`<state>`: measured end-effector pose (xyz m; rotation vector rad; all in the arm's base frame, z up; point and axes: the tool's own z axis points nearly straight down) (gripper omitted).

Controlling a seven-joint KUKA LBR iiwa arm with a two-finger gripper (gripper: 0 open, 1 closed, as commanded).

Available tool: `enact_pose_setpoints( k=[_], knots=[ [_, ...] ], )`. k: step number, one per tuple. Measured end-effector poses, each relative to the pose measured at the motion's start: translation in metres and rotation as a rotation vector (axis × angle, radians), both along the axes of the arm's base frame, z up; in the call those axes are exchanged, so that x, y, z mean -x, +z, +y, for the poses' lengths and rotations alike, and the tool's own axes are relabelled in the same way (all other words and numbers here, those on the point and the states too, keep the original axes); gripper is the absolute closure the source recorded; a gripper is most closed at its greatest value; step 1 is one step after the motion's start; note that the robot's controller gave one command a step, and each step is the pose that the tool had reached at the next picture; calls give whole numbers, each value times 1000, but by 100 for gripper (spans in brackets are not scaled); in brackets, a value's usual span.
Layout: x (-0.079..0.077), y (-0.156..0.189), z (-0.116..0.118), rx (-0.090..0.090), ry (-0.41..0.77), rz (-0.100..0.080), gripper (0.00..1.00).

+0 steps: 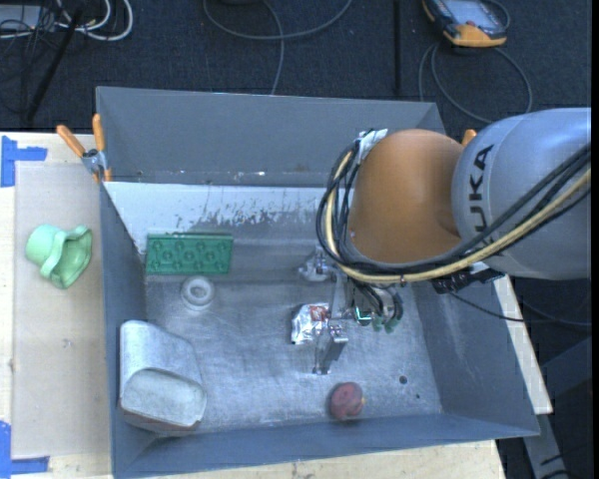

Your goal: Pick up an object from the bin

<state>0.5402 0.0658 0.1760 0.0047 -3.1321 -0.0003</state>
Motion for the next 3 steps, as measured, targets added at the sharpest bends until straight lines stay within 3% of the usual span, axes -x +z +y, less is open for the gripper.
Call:
enact_pose_setpoints(
  k=[1, 2, 3],
  knots=[
    [-34, -102, -50, 1, 25, -9, 0],
    [-36, -97, -49, -1, 25, -15, 100],
    [-22, 44, -55, 0, 87, -18, 100]
  ],
)
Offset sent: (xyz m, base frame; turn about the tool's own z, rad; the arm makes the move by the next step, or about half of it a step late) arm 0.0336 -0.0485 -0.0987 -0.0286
